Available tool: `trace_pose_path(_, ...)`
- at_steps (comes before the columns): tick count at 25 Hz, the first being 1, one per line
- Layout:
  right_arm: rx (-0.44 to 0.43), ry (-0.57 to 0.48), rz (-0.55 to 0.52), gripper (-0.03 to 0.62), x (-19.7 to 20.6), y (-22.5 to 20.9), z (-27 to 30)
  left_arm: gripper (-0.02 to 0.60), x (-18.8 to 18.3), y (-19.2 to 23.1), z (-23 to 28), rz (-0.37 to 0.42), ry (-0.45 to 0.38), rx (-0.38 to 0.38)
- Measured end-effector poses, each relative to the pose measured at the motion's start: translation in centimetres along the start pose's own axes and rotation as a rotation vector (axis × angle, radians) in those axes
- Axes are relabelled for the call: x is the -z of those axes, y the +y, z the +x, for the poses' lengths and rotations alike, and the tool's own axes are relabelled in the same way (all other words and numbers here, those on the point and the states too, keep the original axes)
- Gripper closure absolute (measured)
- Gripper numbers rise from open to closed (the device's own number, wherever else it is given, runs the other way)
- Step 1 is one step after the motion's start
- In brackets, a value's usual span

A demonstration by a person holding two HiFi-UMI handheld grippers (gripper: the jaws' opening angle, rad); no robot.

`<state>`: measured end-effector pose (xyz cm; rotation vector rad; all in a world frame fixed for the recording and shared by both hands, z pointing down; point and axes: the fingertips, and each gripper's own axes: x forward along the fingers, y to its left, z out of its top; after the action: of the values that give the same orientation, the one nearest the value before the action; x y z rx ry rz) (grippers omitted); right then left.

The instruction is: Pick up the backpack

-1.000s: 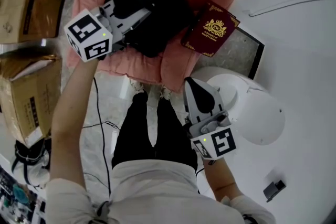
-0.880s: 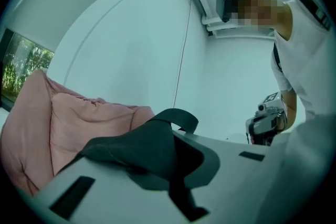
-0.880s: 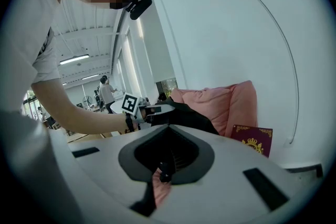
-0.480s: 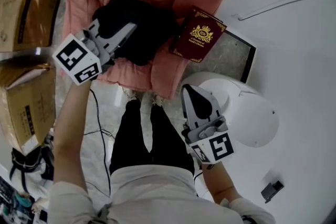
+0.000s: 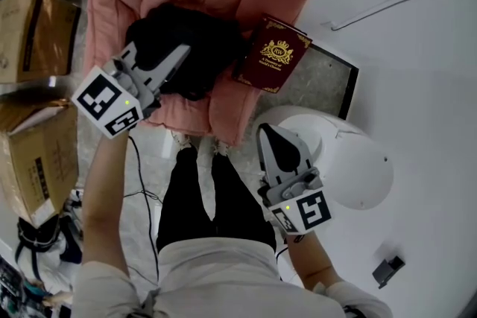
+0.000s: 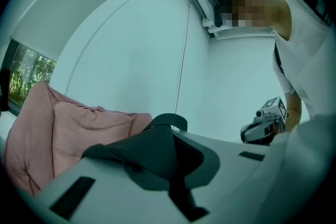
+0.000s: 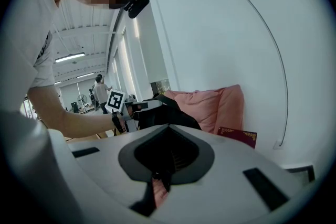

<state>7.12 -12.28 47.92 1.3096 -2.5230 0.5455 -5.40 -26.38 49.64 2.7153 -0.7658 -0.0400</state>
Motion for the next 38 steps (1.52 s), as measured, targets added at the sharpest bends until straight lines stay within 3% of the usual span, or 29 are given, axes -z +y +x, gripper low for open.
trace_pose_path(17,0.019,-0.049,-0.026,0.574,-3.1,-1.6,-2.0,0.566,-2.1,-0.8,-0.6,-0.015,-0.009,-0.048)
trace_pose_path(24,0.015,-0.075,-0.046,0.574,-5.3,-0.9,-3.1,0.566,-4.3,-1.4,-2.0,-0.005,-0.016,-0.083)
trace_pose_path(32,0.016,-0.129,-0.067,0.574,-8.3,-0.1,-5.3,0.566,-6.6,-2.0,-4.6,-0.050,-0.036,-0.153)
trace_pose_path(38,0.019,-0.171,-0.075,0.574,-10.2,0.3,-6.8,0.566,-9.6,-3.1,-5.8,-0.007,-0.044,-0.184)
